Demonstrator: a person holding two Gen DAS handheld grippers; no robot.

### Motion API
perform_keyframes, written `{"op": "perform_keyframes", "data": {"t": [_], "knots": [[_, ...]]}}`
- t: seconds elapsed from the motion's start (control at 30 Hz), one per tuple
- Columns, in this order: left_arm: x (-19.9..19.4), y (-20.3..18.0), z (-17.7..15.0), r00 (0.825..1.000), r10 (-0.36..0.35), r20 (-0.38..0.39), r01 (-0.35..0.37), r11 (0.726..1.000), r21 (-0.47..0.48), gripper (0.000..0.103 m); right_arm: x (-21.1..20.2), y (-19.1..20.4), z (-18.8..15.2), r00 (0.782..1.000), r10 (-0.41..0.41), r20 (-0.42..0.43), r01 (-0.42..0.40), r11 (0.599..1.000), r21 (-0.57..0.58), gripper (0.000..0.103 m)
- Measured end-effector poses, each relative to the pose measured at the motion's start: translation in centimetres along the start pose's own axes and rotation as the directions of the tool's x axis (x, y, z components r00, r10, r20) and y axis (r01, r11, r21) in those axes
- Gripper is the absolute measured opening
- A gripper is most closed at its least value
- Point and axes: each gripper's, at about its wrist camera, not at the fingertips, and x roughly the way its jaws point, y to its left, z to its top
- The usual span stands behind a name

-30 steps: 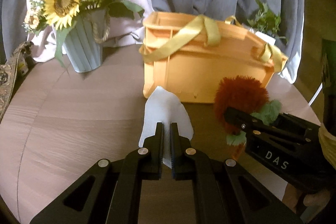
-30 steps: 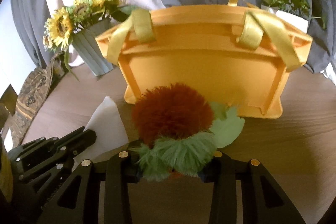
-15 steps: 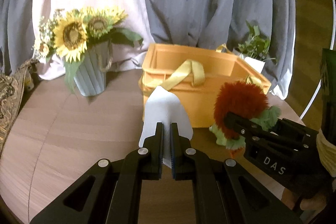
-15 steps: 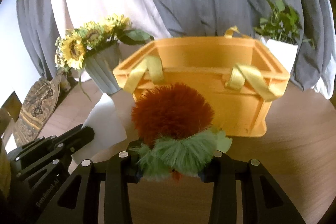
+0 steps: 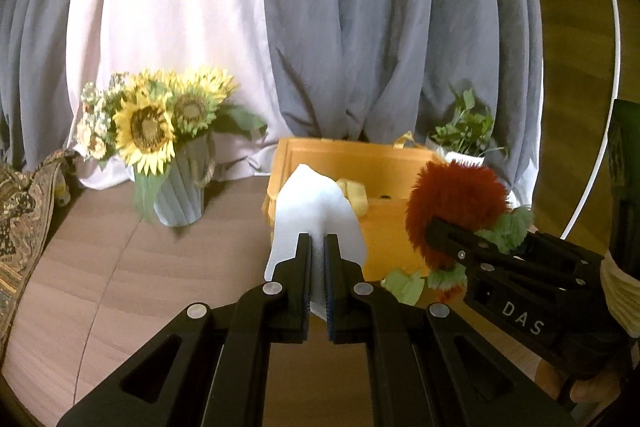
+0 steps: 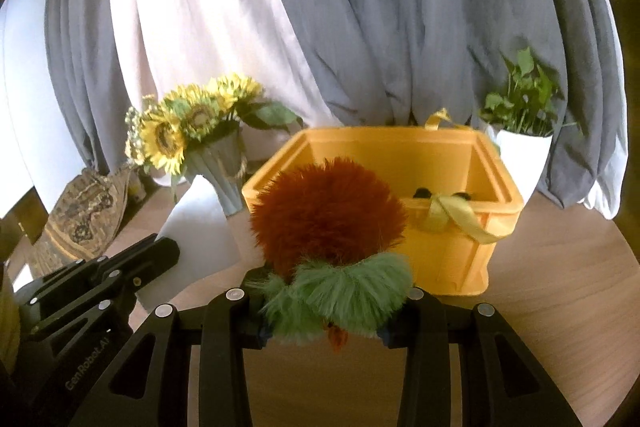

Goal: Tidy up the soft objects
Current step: 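Carry the plush with the right tool while the left tool carries the tissue over the crate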

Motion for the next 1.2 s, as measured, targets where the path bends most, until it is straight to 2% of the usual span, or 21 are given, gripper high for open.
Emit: {"op": "perform_keyframes", "data": {"t": [0.63, 1.2], "knots": [[-3.1, -0.9, 3.8, 0.988, -0.053, 0.145, 0.046, 0.998, 0.051, 0.008, -3.9, 0.7, 3.0, 0.991, -0.019, 0.129, 0.020, 1.000, -0.003, 0.039], [-2.2, -1.5, 6.6, 0.974, -0.088, 0.207, 0.072, 0.994, 0.085, 0.008, -4.0, -0.2, 5.8, 0.978, -0.044, 0.206, 0.041, 0.999, 0.017, 0.039]]}}
